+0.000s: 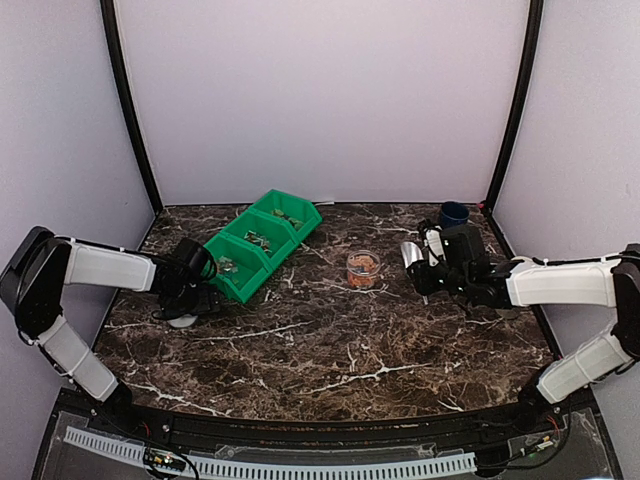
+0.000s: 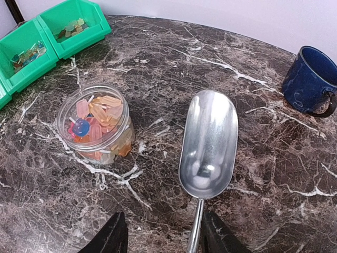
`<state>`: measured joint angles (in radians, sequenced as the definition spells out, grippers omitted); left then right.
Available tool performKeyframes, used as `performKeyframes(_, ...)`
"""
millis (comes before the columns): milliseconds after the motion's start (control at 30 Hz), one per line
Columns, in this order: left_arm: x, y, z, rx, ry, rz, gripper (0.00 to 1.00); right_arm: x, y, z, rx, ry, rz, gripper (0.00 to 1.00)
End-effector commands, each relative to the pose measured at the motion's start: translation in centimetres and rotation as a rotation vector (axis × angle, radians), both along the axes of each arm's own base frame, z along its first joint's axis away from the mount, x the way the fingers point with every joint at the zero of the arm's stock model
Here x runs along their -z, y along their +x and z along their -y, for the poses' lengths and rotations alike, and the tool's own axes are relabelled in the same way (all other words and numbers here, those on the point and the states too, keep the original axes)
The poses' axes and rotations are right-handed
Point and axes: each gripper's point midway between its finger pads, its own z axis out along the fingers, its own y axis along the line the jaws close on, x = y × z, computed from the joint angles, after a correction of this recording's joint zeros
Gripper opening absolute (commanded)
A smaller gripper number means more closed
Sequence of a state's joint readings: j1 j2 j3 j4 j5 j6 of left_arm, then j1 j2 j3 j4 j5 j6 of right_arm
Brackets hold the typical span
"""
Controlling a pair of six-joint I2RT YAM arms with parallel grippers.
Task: Pack the candies
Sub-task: Pick up the bottle lid at the center of the board.
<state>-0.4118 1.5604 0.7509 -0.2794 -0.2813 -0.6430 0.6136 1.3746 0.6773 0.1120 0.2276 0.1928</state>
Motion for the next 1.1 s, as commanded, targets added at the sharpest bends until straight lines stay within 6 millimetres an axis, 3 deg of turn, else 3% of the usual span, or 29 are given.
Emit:
performKeyframes(0, 0.2, 0.8, -0.3, -0.037, -0.001, 0.012, 0.99, -1.0, 0.5, -1.1, -0.010, 0.026, 0.026, 0.48)
performKeyframes(100, 0.0, 0.7, -0.6, -0.057, 0.008, 0.015, 0.99, -0.9, 0.5, -1.1, -0.011, 0.022, 0.025, 0.48)
performKeyframes(233, -1.8, 1.2, -0.8, -0.058, 0.012, 0.070, 0.99, -0.7, 0.5, -1.1, -0.013, 0.018, 0.022, 0.48)
performKeyframes(533, -4.1, 0.3, 0.9, 0.029, -0.025, 0.079, 0.96, -0.6, 0.7, -1.5, -0.020, 0.020, 0.017, 0.48)
performKeyframes(1067, -0.9, -2.8, 2.4, 0.110, -0.030, -0.032, 0.76, -1.1, 0.7, -1.9, -0.027, 0.016, 0.016, 0.48)
